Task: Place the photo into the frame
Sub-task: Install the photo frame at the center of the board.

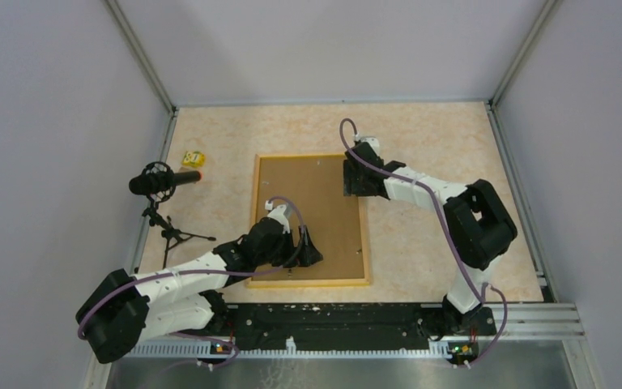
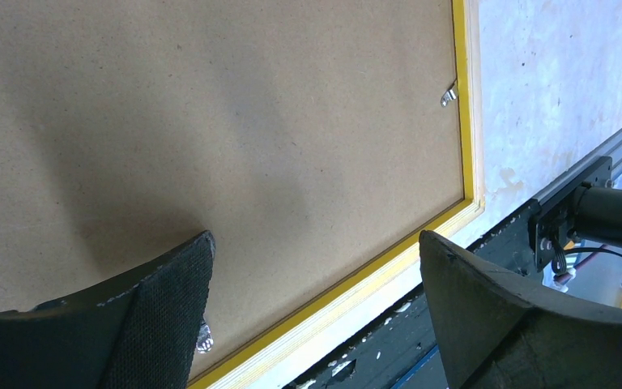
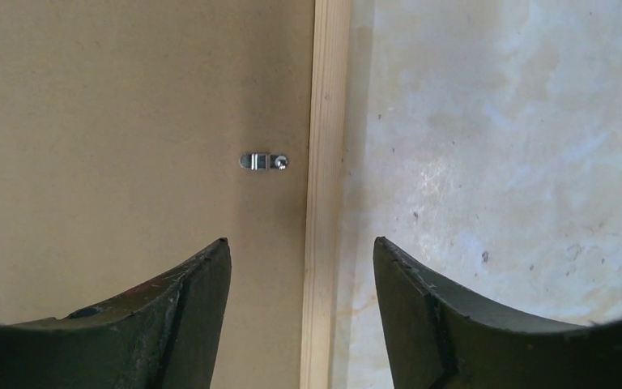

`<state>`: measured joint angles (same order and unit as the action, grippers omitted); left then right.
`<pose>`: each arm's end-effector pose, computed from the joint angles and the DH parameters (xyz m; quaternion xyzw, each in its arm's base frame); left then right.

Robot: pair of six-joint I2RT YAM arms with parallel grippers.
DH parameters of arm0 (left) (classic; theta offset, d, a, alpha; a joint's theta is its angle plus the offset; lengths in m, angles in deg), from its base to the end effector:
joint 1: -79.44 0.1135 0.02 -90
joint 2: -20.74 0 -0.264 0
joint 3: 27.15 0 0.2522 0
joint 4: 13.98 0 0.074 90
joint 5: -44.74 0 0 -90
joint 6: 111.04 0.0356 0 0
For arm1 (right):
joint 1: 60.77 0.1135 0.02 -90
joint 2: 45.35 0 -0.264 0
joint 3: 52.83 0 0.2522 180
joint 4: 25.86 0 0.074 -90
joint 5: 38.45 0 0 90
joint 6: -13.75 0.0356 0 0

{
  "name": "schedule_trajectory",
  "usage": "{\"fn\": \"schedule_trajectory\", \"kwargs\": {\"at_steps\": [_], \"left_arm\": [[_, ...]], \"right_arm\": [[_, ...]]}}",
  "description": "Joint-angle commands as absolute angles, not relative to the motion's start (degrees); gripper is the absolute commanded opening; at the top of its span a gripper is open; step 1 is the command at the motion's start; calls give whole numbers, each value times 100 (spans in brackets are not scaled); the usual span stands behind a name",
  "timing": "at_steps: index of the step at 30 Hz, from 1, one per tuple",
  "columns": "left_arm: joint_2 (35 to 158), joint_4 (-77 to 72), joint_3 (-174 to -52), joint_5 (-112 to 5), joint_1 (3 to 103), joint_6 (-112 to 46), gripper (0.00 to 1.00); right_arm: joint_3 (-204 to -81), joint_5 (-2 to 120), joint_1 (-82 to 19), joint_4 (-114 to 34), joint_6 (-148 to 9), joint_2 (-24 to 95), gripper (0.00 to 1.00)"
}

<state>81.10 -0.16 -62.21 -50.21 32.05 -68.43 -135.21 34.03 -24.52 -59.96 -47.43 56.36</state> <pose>0.1347 -0.1510 0.1661 0.0186 0.9022 -0.3423 0.2618 0.3095 0.2136 0.2018 -0.0131 0.9396 0.0449 0.3392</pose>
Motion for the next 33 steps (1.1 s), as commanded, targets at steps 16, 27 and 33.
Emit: {"fn": "schedule_trajectory", "kwargs": {"at_steps": [16, 27, 33], "left_arm": [[8106, -162, -6131, -5073, 3211, -6760, 98], [8053, -134, -6139, -5061, 3213, -6764, 98], [8034, -112, -6139, -5064, 3215, -6783, 98]], "right_arm": [[-14086, 3946, -2835, -5273, -5587, 6556, 57], [-13940, 3630, -2835, -5330, -5098, 6720, 41], [-13946, 3442, -2834, -5271, -4879, 6874, 42]]}}
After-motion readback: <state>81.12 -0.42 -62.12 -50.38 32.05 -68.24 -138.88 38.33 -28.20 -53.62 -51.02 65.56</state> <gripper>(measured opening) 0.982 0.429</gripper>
